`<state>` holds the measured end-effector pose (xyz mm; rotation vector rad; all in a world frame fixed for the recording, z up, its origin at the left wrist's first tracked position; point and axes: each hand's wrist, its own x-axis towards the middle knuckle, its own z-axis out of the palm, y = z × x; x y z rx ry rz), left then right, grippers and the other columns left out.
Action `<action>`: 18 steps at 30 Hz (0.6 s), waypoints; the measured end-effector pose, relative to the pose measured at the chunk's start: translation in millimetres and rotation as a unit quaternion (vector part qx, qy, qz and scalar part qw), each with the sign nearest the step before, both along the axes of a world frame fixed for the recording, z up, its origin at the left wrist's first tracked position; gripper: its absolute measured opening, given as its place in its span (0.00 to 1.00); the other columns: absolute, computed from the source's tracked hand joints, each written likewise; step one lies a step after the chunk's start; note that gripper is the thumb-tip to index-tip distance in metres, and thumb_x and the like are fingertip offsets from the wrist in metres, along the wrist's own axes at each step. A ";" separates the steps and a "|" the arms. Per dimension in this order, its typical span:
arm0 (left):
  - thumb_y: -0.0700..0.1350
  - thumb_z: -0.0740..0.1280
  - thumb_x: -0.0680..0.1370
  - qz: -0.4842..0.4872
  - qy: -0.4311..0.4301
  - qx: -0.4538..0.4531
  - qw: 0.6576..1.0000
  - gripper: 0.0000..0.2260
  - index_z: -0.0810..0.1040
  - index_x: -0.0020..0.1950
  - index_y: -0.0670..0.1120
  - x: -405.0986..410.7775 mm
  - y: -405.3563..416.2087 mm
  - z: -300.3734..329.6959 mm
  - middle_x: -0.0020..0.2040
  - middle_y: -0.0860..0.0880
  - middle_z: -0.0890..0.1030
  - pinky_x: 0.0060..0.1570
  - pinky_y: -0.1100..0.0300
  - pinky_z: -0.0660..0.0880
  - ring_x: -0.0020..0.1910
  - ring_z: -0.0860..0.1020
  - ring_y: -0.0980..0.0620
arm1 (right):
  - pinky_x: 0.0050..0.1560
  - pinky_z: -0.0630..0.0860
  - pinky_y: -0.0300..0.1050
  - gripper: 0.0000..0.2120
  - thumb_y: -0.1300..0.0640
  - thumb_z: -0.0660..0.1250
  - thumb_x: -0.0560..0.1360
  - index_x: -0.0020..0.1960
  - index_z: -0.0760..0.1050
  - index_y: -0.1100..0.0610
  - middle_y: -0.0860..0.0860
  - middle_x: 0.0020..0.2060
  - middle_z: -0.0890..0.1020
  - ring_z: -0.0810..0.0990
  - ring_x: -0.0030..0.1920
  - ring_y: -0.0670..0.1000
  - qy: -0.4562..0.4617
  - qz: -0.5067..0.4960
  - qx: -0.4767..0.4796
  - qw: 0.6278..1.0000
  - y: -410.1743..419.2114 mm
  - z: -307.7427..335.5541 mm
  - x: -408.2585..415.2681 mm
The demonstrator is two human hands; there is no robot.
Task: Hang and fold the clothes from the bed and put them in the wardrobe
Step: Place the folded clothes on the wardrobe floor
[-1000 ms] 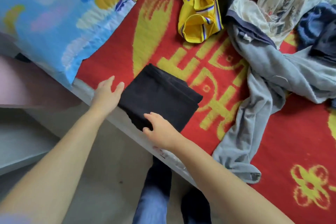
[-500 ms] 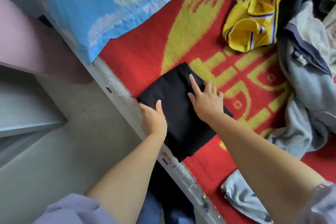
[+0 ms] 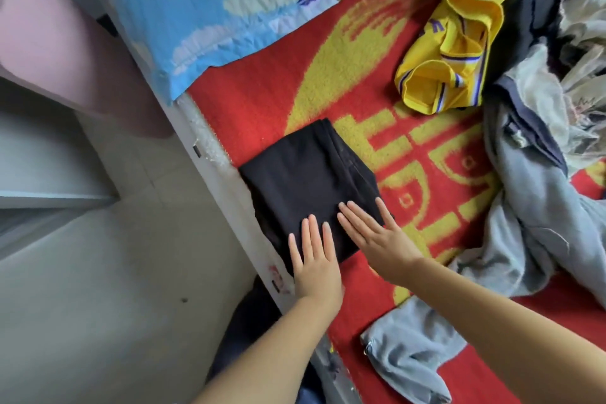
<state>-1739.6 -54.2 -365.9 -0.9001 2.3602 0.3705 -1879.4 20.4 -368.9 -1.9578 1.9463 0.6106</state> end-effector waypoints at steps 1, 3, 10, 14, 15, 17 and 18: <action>0.49 0.58 0.81 0.008 -0.015 -0.009 1.000 0.37 0.32 0.76 0.42 -4.6 0.8 -6.9 0.67 0.37 0.23 0.67 0.38 0.29 0.69 0.25 0.41 | 0.71 0.35 0.67 0.40 0.62 0.56 0.75 0.76 0.33 0.57 0.56 0.76 0.36 0.35 0.76 0.55 0.005 -0.031 -0.016 0.999 -4.9 -6.3 -1.2; 0.44 0.54 0.82 0.018 -0.002 -0.032 0.999 0.33 0.32 0.75 0.42 -11.8 -1.6 -18.9 0.68 0.35 0.24 0.65 0.34 0.29 0.69 0.26 0.38 | 0.72 0.38 0.68 0.43 0.64 0.59 0.75 0.76 0.31 0.53 0.54 0.76 0.35 0.35 0.76 0.55 -0.005 -0.065 -0.042 0.997 -17.5 -17.3 -4.7; 0.43 0.58 0.81 0.060 0.074 -0.027 0.995 0.35 0.36 0.77 0.44 -7.0 -17.5 -19.1 0.76 0.41 0.34 0.70 0.34 0.40 0.76 0.35 0.44 | 0.73 0.50 0.65 0.34 0.61 0.56 0.81 0.78 0.39 0.51 0.52 0.78 0.46 0.43 0.78 0.55 -0.044 -0.096 0.013 0.994 -35.9 -2.2 -3.8; 0.41 0.65 0.78 0.122 0.068 0.036 0.990 0.38 0.42 0.78 0.53 -4.4 -45.4 26.5 0.79 0.46 0.44 0.70 0.37 0.57 0.77 0.43 0.43 | 0.71 0.57 0.65 0.36 0.64 0.58 0.79 0.78 0.41 0.53 0.52 0.77 0.52 0.48 0.77 0.57 -0.040 -0.074 0.049 0.995 -70.8 54.1 -0.3; 0.39 0.65 0.78 0.133 0.077 0.047 0.987 0.38 0.43 0.78 0.54 -2.3 -54.9 42.7 0.79 0.47 0.46 0.69 0.38 0.61 0.77 0.44 0.42 | 0.70 0.59 0.65 0.36 0.64 0.59 0.79 0.78 0.42 0.53 0.52 0.77 0.54 0.49 0.77 0.58 -0.035 -0.070 0.049 0.996 -81.8 73.0 2.3; 0.37 0.65 0.78 0.145 0.100 0.056 0.983 0.38 0.44 0.78 0.53 4.3 -77.9 78.9 0.79 0.48 0.48 0.66 0.41 0.67 0.77 0.46 0.41 | 0.68 0.61 0.65 0.35 0.64 0.59 0.79 0.79 0.45 0.52 0.52 0.76 0.56 0.51 0.77 0.60 -0.026 -0.061 0.039 0.997 -105.7 114.1 9.4; 0.36 0.65 0.77 0.146 0.105 0.054 0.982 0.38 0.45 0.78 0.53 9.3 -90.8 98.9 0.79 0.49 0.49 0.66 0.42 0.67 0.77 0.46 0.41 | 0.68 0.62 0.65 0.34 0.65 0.58 0.79 0.79 0.46 0.52 0.52 0.76 0.57 0.52 0.76 0.60 -0.027 -0.060 0.033 0.997 -118.2 135.2 14.8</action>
